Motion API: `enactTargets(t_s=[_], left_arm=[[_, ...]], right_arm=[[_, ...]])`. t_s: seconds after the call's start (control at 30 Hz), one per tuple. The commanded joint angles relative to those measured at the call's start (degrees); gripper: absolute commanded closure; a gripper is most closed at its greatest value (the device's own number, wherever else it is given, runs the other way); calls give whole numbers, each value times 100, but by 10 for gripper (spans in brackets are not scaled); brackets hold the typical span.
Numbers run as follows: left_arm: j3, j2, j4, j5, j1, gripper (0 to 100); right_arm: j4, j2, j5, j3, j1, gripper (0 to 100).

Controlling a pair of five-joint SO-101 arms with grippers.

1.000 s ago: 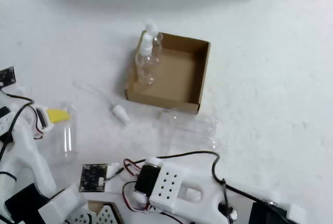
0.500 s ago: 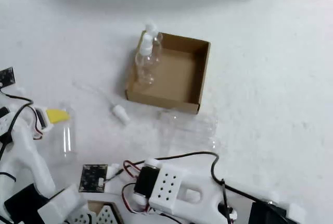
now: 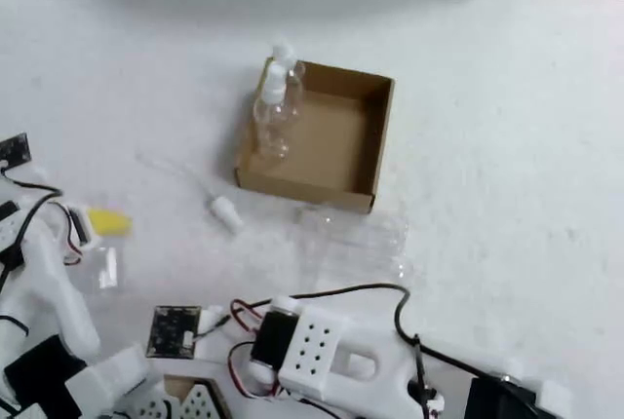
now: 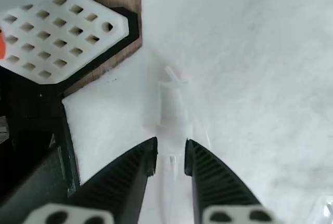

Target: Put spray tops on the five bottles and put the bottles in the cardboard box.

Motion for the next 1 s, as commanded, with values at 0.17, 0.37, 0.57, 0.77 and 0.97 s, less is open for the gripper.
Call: enactTargets(t_s=[0.17,0.37,0.57,0.77,0.97], left_arm=[[-211,-13,-105,149,-13,619],[-211,-13,-105,149,-22,619],[-237,-13,-105,220,-136,619],[-264,-4,-105,316,-303,619],[-264,-4,-114,316,-330,619]], right_arm=[[-48,66,35,-316,57,957],[-13,-418,35,-299,365,980],[163,-1279,35,-211,954,983],[119,-1270,35,-18,462,983],[-110,-382,35,-70,127,983]])
